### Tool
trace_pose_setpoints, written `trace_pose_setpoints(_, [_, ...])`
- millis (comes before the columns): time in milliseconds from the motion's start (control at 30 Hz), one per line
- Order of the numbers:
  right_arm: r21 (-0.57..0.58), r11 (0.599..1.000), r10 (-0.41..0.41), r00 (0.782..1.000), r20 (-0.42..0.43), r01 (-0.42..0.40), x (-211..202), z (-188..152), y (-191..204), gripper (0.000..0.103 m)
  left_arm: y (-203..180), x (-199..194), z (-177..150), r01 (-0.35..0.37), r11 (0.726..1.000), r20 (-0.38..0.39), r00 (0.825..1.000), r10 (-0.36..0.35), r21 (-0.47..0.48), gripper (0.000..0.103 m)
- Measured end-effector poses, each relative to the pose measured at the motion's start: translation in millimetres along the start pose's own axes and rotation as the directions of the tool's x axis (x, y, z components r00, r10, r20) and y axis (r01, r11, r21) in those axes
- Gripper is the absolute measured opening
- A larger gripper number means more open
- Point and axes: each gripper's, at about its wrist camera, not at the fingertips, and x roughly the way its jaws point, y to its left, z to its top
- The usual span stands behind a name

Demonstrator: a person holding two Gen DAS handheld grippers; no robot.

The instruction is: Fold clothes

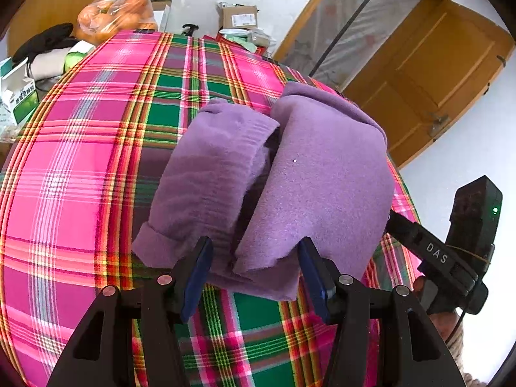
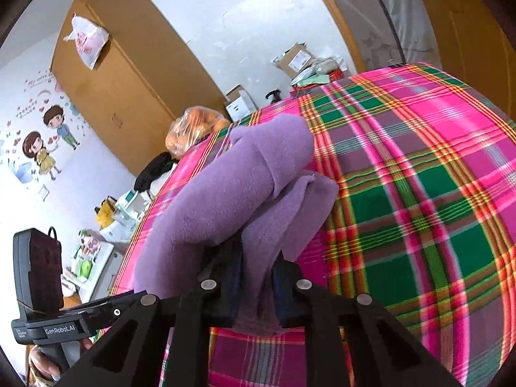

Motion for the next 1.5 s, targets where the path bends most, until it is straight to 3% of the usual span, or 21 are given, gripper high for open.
trace_pose_setpoints(533, [-0.005,0.992,-0.123,0.992,-0.022,0.123,-21.8,3.1,-38.0,0.017,-16.1,8.5,-7.4,-0.007,1.0,-0.035,0.999,0.008,0.029,0.058])
trace_pose_setpoints(767, [-0.147,0.959,-0.237,0.97,0.06,0.243,-40.2,5.5,-22.7,0.007,-34.2,9.0,-11.7,-0.009,0.998,-0.045,0.999,0.012,0.068,0.058])
trace_pose_setpoints(933, [-0.15,0.969,-0.197,0.98,0.022,0.198,-36.1,3.8,-23.1,0.007,-43.9,9.6,-13.0,-0.001,0.996,-0.044,0.999,0.005,0.086,0.058])
trace_pose_setpoints(1100, [-0.063,0.989,-0.139,0.99,-0.031,0.137,-26.3,1.9,-39.9,0.018,-51.9,13.7,-12.8,-0.003,0.994,-0.056,0.998,0.01,0.111,0.058])
trace_pose_setpoints(1167, [-0.054,0.991,-0.122,0.992,-0.041,0.12,-21.5,0.0,-41.0,0.018,-53.1,14.0,-13.4,-0.007,0.994,-0.056,0.998,0.013,0.11,0.058])
trace_pose_setpoints(1367, [-0.037,0.991,-0.126,0.992,0.011,0.127,-27.6,-0.9,-41.8,0.007,-64.2,21.4,-11.8,-0.028,0.989,-0.061,0.997,0.037,0.143,0.058])
trace_pose_setpoints(1500, [-0.05,0.988,-0.145,0.988,0.059,0.148,-39.7,1.2,-38.9,0.007,-61.0,27.3,-11.8,-0.037,0.991,-0.075,0.996,0.047,0.131,0.058])
